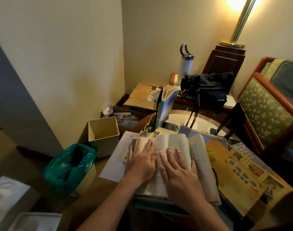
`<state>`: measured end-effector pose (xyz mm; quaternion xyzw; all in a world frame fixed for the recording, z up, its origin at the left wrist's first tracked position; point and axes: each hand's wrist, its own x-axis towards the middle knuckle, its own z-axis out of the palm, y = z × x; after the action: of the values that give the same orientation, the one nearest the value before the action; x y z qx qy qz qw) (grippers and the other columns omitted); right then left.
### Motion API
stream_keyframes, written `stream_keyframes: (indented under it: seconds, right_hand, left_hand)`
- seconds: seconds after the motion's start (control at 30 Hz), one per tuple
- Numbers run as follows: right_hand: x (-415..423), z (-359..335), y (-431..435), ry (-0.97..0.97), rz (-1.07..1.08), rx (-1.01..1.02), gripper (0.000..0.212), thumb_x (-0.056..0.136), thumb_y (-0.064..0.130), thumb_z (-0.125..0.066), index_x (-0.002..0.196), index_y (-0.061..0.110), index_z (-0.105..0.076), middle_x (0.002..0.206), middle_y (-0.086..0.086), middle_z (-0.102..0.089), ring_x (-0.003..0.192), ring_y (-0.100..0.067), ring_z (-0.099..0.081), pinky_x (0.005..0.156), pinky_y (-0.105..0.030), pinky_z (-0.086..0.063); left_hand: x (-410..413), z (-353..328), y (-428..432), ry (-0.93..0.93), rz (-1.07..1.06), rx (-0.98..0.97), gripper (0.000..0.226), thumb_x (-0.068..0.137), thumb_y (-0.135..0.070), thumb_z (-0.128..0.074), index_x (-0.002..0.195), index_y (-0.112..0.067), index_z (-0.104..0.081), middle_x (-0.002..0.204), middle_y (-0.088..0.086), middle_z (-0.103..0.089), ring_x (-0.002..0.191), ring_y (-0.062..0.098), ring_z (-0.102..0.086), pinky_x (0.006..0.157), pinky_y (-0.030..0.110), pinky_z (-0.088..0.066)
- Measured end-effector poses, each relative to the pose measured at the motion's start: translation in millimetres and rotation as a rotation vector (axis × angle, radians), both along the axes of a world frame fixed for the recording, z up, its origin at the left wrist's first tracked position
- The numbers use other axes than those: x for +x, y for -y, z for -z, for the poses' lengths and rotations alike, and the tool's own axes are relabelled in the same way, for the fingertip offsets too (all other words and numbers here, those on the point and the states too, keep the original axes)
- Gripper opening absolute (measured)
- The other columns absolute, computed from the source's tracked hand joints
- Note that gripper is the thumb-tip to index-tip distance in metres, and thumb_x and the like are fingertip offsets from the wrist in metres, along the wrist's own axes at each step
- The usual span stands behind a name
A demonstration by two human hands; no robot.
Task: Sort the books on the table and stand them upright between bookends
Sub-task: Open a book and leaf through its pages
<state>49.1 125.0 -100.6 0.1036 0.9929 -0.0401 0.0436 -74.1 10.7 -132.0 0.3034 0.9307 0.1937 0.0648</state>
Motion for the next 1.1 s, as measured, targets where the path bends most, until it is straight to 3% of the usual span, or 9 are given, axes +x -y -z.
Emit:
stream_keyframes:
  seconds: [0.23, 0.37, 0.47, 0.7, 0.93, 1.1]
  right_hand:
    - [-1, 3, 4, -0.029, 0.005, -0.011, 0.065, 0.088, 0.062, 0.011, 0.149, 0.046, 0.026, 0.156, 0.014, 0.036, 0.142, -0.019, 0.039, 0.118, -0.066, 0.006]
    - [-2, 7, 3, -0.065, 0.014, -0.019, 0.063, 0.092, 0.063, 0.005, 0.151, 0.046, 0.02, 0.159, 0.013, 0.029, 0.145, -0.02, 0.034, 0.117, -0.066, 0.004]
    - [-1, 6, 3, -0.046, 0.009, -0.024, 0.057, 0.098, 0.061, 0.0, 0.148, 0.049, 0.026, 0.156, 0.016, 0.036, 0.142, -0.016, 0.04, 0.118, -0.064, 0.007]
    - [-1, 4, 4, -0.062, 0.034, -0.04, 0.055, 0.102, 0.058, -0.004, 0.147, 0.051, 0.026, 0.157, 0.018, 0.032, 0.14, -0.01, 0.042, 0.119, -0.06, 0.01]
    - [0, 3, 5, -0.045, 0.023, -0.02, 0.056, 0.102, 0.059, -0.005, 0.149, 0.049, 0.024, 0.155, 0.018, 0.036, 0.14, -0.014, 0.042, 0.118, -0.062, 0.01]
    - [-1, 7, 3, -0.048, 0.018, -0.008, 0.059, 0.101, 0.058, -0.008, 0.152, 0.045, 0.02, 0.158, 0.015, 0.033, 0.142, -0.018, 0.039, 0.117, -0.064, 0.008]
  left_hand:
    - [34, 5, 38, -0.043, 0.003, -0.07, 0.057, 0.105, -0.05, -0.012, 0.157, -0.034, 0.006, 0.158, -0.02, 0.013, 0.149, 0.018, 0.025, 0.119, 0.048, 0.02]
    - [31, 4, 38, -0.004, 0.036, -0.056, 0.058, 0.105, -0.05, -0.012, 0.156, -0.036, 0.01, 0.16, -0.02, 0.015, 0.147, 0.016, 0.028, 0.12, 0.048, 0.017]
    - [13, 2, 22, 0.031, 0.031, -0.015, 0.057, 0.106, -0.047, -0.014, 0.157, -0.034, 0.009, 0.163, -0.018, 0.013, 0.147, 0.016, 0.025, 0.119, 0.044, 0.016]
    - [-16, -3, -21, 0.039, 0.048, 0.019, 0.057, 0.105, -0.047, -0.009, 0.158, -0.032, 0.007, 0.166, -0.01, 0.006, 0.153, 0.022, 0.011, 0.123, 0.053, 0.007]
    - [9, 10, 5, 0.052, 0.041, 0.085, 0.057, 0.104, -0.052, -0.011, 0.156, -0.039, 0.009, 0.161, -0.02, 0.014, 0.152, 0.015, 0.016, 0.117, 0.043, 0.019]
    - [39, 15, 33, 0.061, 0.069, 0.064, 0.058, 0.102, -0.056, -0.009, 0.154, -0.043, 0.014, 0.16, -0.025, 0.02, 0.149, 0.013, 0.024, 0.117, 0.044, 0.022]
